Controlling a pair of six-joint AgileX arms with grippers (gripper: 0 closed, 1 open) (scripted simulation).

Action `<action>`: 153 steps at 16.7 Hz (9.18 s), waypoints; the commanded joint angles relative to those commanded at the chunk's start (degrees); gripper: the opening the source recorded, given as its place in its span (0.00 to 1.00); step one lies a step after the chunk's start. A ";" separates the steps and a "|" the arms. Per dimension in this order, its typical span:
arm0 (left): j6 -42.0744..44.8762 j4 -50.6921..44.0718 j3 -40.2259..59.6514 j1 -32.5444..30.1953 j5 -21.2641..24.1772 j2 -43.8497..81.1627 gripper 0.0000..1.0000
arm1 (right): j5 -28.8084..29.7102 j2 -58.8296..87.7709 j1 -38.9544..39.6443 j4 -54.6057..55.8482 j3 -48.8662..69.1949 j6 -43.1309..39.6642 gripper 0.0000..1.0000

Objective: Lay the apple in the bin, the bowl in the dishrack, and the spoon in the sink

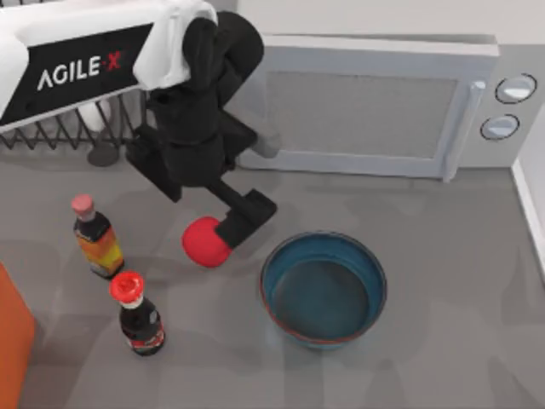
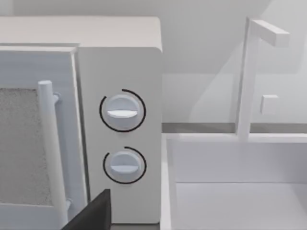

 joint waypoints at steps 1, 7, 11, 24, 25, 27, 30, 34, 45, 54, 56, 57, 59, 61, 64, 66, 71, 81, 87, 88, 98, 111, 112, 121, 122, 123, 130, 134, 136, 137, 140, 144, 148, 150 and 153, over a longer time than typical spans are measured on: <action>0.00 0.00 0.00 0.00 0.00 0.00 1.00 | 0.00 0.00 0.00 0.00 0.00 0.00 1.00; 0.11 6.58 -4.04 0.09 0.02 2.40 1.00 | 0.00 0.00 0.00 0.00 0.00 0.00 1.00; 0.10 13.45 -8.20 0.03 0.04 5.17 1.00 | 0.00 0.00 0.00 0.00 0.00 0.00 1.00; 0.10 13.72 -8.40 0.03 0.05 5.32 0.32 | 0.00 0.00 0.00 0.00 0.00 0.00 1.00; 0.10 13.72 -8.40 0.03 0.05 5.32 0.25 | 0.00 0.00 0.00 0.00 0.00 0.00 1.00; 0.10 13.72 -8.40 0.03 0.05 5.32 0.10 | 0.00 0.00 0.00 0.00 0.00 0.00 1.00; 0.10 13.72 -8.40 0.03 0.05 5.32 0.00 | 0.00 0.00 0.00 0.00 0.00 0.00 1.00; 0.10 13.72 -8.40 0.03 0.05 5.32 0.00 | 0.00 0.00 0.00 0.00 0.00 0.00 1.00; -0.02 3.55 -0.88 -0.06 0.11 2.01 0.00 | 0.00 0.00 0.00 0.00 0.00 0.00 1.00; -0.18 -6.97 6.38 -0.02 0.08 -1.49 0.00 | 0.00 0.00 0.00 0.00 0.00 0.00 1.00; -0.08 -6.82 6.25 0.02 0.05 -1.25 0.00 | 0.00 0.00 0.00 0.00 0.00 0.00 1.00; -0.06 -6.81 6.25 0.04 0.05 -1.27 0.00 | 0.00 0.00 0.00 0.00 0.00 0.00 1.00; 1.72 -6.72 6.64 1.34 0.08 -2.63 0.00 | 0.00 0.00 0.00 0.00 0.00 0.00 1.00; 5.82 -6.82 7.04 4.23 0.08 -5.40 0.00 | 0.00 0.00 0.00 0.00 0.00 0.00 1.00; 16.50 -7.51 6.79 10.65 -0.17 -11.16 0.00 | 0.00 0.00 0.00 0.00 0.00 0.00 1.00; 26.39 -8.48 5.20 15.94 -0.56 -15.51 0.00 | 0.00 0.00 0.00 0.00 0.00 0.00 1.00; 55.25 -12.38 -3.63 29.32 -1.88 -26.06 0.00 | 0.00 0.00 0.00 0.00 0.00 0.00 1.00; 93.18 -17.46 -25.21 47.53 0.18 -42.44 0.00 | 0.00 0.00 0.00 0.00 0.00 0.00 1.00; 95.29 -17.50 -27.24 48.76 1.05 -43.97 0.00 | 0.00 0.00 0.00 0.00 0.00 0.00 1.00; 95.29 -17.41 -27.07 48.52 0.96 -43.72 0.00 | 0.00 0.00 0.00 0.00 0.00 0.00 1.00; 95.58 -1.40 -41.95 49.06 1.04 -42.64 0.00 | 0.00 0.00 0.00 0.00 0.00 0.00 1.00; 95.64 -1.22 -42.12 49.10 1.04 -42.56 0.68 | 0.00 0.00 0.00 0.00 0.00 0.00 1.00; 95.64 -1.22 -42.12 49.10 1.04 -42.56 0.75 | 0.00 0.00 0.00 0.00 0.00 0.00 1.00; 95.64 -1.22 -42.12 49.10 1.04 -42.56 1.00 | 0.00 0.00 0.00 0.00 0.00 0.00 1.00; 95.64 -1.22 -42.12 49.10 1.04 -42.56 1.00 | 0.00 0.00 0.00 0.00 0.00 0.00 1.00; 95.64 -1.22 -42.12 49.10 1.04 -42.56 1.00 | 0.00 0.00 0.00 0.00 0.00 0.00 1.00; 87.23 3.94 -45.75 47.28 1.21 -48.72 1.00 | 0.00 0.00 0.00 0.00 0.00 0.00 1.00; 72.83 13.02 -52.76 44.63 1.08 -59.51 1.00 | 0.00 0.00 0.00 0.00 0.00 0.00 1.00; 63.26 18.47 -57.35 43.03 0.86 -66.01 1.00 | 0.00 0.00 0.00 0.00 0.00 0.00 1.00; 57.86 21.33 -59.85 42.18 0.72 -69.43 1.00 | 0.00 0.00 0.00 0.00 0.00 0.00 1.00; 39.89 30.31 -67.88 39.46 0.29 -80.30 1.00 | 0.00 0.00 0.00 0.00 0.00 0.00 1.00; 15.28 42.90 -78.71 35.73 -0.09 -95.44 1.00 | 0.00 0.00 0.00 0.00 0.00 0.00 1.00; -3.82 54.57 -87.48 32.51 -0.25 -109.33 1.00 | 0.00 0.00 0.00 0.00 0.00 0.00 1.00; -9.87 59.09 -90.48 31.34 -0.30 -114.68 1.00 | 0.00 0.00 0.00 0.00 0.00 0.00 1.00; -14.37 62.88 -92.80 30.39 -0.38 -119.03 1.00 | 0.00 0.00 0.00 0.00 0.00 0.00 1.00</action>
